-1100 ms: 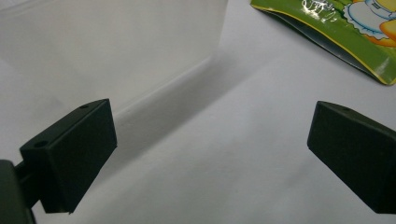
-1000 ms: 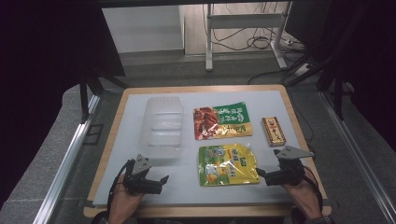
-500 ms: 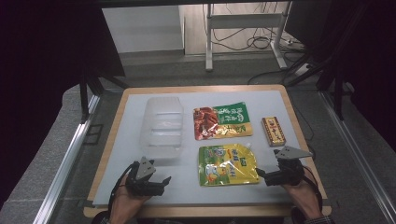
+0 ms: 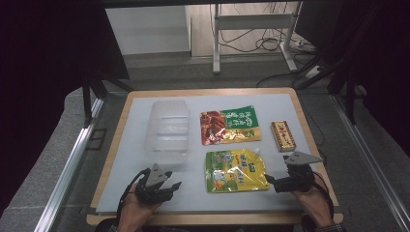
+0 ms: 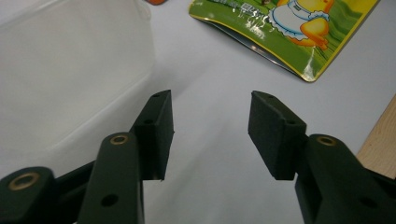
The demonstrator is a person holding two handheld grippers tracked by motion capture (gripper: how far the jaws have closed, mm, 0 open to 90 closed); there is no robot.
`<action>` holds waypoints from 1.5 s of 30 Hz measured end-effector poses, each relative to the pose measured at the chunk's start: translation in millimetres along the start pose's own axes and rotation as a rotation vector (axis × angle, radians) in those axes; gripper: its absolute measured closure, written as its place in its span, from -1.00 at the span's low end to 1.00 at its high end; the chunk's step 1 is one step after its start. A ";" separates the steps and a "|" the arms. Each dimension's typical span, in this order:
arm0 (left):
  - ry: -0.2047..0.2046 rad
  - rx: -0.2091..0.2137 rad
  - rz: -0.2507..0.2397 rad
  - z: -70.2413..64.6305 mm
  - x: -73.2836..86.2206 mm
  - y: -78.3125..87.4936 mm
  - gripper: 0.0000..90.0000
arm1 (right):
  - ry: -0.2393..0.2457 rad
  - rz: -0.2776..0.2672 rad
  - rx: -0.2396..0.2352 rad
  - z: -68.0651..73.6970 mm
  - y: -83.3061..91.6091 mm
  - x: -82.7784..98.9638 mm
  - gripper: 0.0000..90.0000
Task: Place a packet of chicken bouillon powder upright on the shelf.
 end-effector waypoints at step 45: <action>-0.121 0.150 -0.015 -30.1 -52.4 -62.6 0.99 | 0.005 0.046 -0.013 -0.4 -5.5 2.9 -0.98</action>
Point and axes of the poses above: each handheld gripper's, and its own axes: y roughly backward along the jaws, x roughly out of its underside, z roughly to its left, the point moved 2 cm from there along -y, roughly forward along the jaws, and after that the axes turned 3 degrees about x, right-handed, at the moved point
